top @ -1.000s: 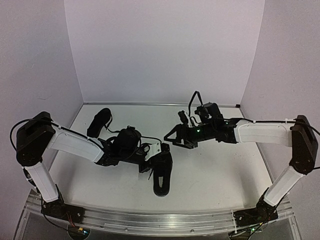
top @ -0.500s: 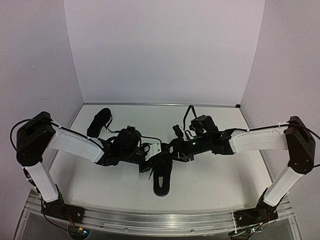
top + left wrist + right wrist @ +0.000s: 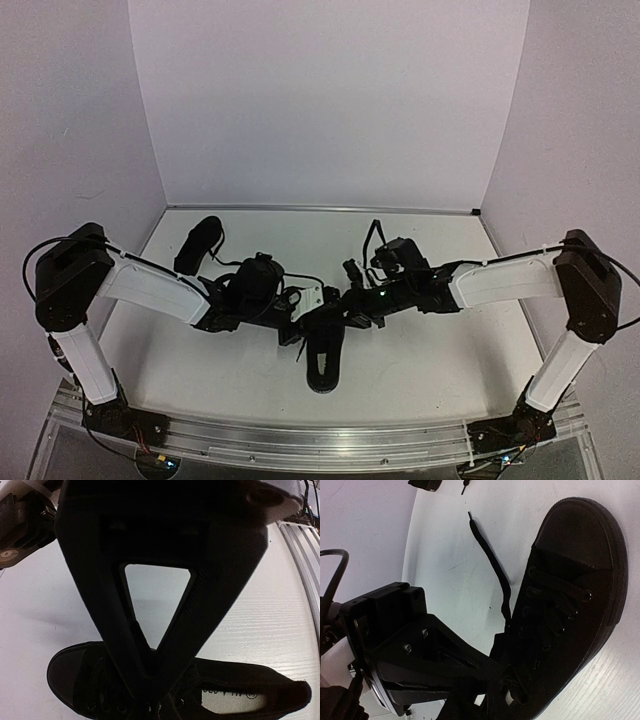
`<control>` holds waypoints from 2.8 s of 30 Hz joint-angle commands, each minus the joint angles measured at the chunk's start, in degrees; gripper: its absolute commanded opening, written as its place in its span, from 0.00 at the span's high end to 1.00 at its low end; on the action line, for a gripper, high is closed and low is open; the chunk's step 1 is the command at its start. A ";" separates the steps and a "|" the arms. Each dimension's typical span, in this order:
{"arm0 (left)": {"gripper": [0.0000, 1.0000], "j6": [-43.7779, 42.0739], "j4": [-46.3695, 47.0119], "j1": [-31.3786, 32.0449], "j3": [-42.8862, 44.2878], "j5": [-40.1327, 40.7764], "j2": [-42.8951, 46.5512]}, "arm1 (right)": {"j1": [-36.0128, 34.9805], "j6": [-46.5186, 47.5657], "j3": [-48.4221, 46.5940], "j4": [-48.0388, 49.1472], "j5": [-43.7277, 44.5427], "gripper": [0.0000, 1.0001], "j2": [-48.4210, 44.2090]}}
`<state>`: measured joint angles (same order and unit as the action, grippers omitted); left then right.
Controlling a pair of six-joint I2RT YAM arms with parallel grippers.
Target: Tie the shoes
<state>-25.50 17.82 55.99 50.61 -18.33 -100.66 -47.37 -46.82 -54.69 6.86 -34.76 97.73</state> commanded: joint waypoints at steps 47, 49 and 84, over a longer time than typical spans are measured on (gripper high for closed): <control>0.42 -19.09 -49.33 -18.28 21.05 1.03 -10.68 | -0.40 -0.47 -0.80 0.70 2.14 1.00 1.28; 0.45 -19.07 -50.64 -18.28 21.72 1.23 -11.70 | -0.39 -0.47 -0.72 0.70 2.15 1.00 1.44; 1.00 3.87 -58.38 3.45 11.59 6.78 28.20 | -0.36 0.23 -1.66 -0.76 4.65 1.00 2.29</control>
<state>-26.37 -33.75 56.74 62.13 -14.11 -71.59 -47.44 -46.81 -54.72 6.35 -31.57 99.68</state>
